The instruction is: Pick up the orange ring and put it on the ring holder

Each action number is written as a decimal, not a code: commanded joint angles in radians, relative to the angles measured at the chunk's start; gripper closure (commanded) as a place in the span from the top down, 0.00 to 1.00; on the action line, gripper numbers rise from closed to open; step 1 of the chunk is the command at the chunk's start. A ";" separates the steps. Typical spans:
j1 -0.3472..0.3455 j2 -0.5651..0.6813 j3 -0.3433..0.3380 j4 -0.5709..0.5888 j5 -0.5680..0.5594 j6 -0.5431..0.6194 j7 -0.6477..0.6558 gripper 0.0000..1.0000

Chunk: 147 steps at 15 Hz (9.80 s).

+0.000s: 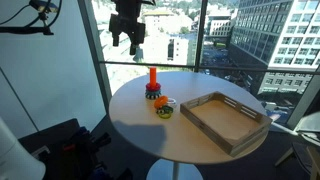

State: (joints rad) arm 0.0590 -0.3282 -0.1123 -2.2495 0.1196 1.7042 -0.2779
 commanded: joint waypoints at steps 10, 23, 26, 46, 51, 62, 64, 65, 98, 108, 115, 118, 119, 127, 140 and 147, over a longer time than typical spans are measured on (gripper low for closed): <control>-0.014 0.004 0.054 0.019 -0.010 0.033 0.039 1.00; -0.027 0.150 0.136 0.062 -0.132 0.287 0.278 1.00; -0.034 0.201 0.135 0.066 -0.177 0.322 0.319 1.00; -0.039 0.408 0.116 0.070 -0.222 0.463 0.419 1.00; -0.040 0.485 0.115 0.079 -0.194 0.555 0.409 1.00; -0.008 0.688 0.091 0.132 -0.274 0.724 0.452 1.00; -0.001 0.726 0.087 0.154 -0.272 0.742 0.450 1.00; 0.002 0.745 0.087 0.165 -0.268 0.750 0.446 1.00; -0.066 0.770 0.131 0.312 -0.074 0.674 0.298 0.05; -0.060 0.653 0.158 0.337 0.000 0.534 0.274 0.05; -0.061 0.571 0.166 0.327 0.044 0.521 0.264 0.05; -0.065 0.551 0.170 0.331 0.083 0.526 0.232 0.05; -0.065 0.550 0.171 0.336 0.099 0.520 0.219 0.05; -0.056 0.581 0.196 0.377 0.174 0.478 0.143 0.05; -0.048 0.706 0.223 0.486 0.177 0.400 0.124 0.05; -0.055 0.701 0.228 0.502 0.197 0.377 0.082 0.04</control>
State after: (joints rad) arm 0.0219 0.3743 0.1021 -1.7760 0.2893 2.1155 -0.1586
